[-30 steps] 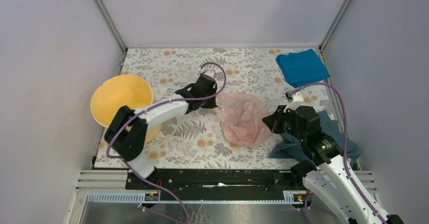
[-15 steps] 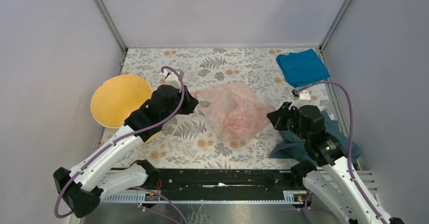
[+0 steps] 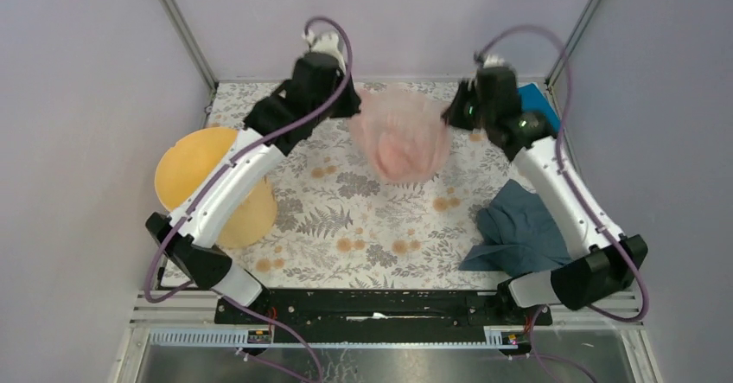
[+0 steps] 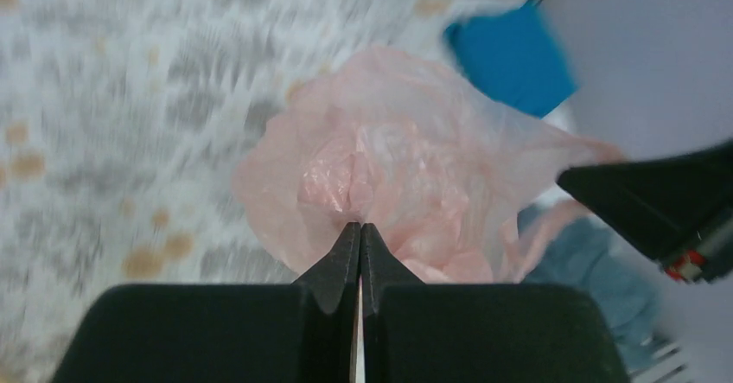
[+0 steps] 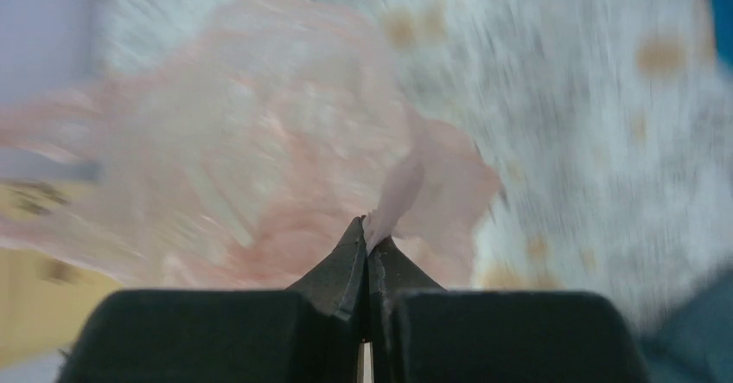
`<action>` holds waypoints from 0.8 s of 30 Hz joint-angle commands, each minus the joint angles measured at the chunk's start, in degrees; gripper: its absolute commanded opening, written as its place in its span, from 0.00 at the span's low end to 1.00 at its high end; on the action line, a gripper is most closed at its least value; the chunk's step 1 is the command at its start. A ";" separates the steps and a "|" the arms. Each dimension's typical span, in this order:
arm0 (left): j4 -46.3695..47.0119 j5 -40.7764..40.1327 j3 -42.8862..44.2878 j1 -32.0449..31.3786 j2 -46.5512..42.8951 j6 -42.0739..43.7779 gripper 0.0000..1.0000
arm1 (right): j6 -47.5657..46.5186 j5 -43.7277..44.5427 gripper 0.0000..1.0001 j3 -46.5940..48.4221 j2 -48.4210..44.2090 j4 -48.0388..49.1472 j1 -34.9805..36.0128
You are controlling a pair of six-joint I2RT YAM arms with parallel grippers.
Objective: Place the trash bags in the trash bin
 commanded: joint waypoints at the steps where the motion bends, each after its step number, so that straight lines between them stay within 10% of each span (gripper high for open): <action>1: 8.78 4.32 14.31 0.55 -9.49 6.38 0.00 | -9.86 -4.63 0.00 27.46 -2.34 1.20 0.82; 4: 21.62 1.15 -0.25 0.56 -21.05 5.83 0.00 | -12.88 -9.47 0.00 21.72 -11.06 14.64 1.89; 8: 14.52 -8.62 -13.48 0.72 -20.16 -0.90 0.00 | -13.67 -2.36 0.00 -0.12 -16.12 22.91 1.83; 14: 13.63 0.24 -30.95 0.95 -14.59 -7.46 0.00 | -6.03 -1.28 0.00 -20.88 -12.26 23.14 1.77; 24: 10.19 10.84 10.84 1.00 -12.38 3.38 0.00 | -10.62 -6.46 0.00 20.65 -7.66 12.72 1.81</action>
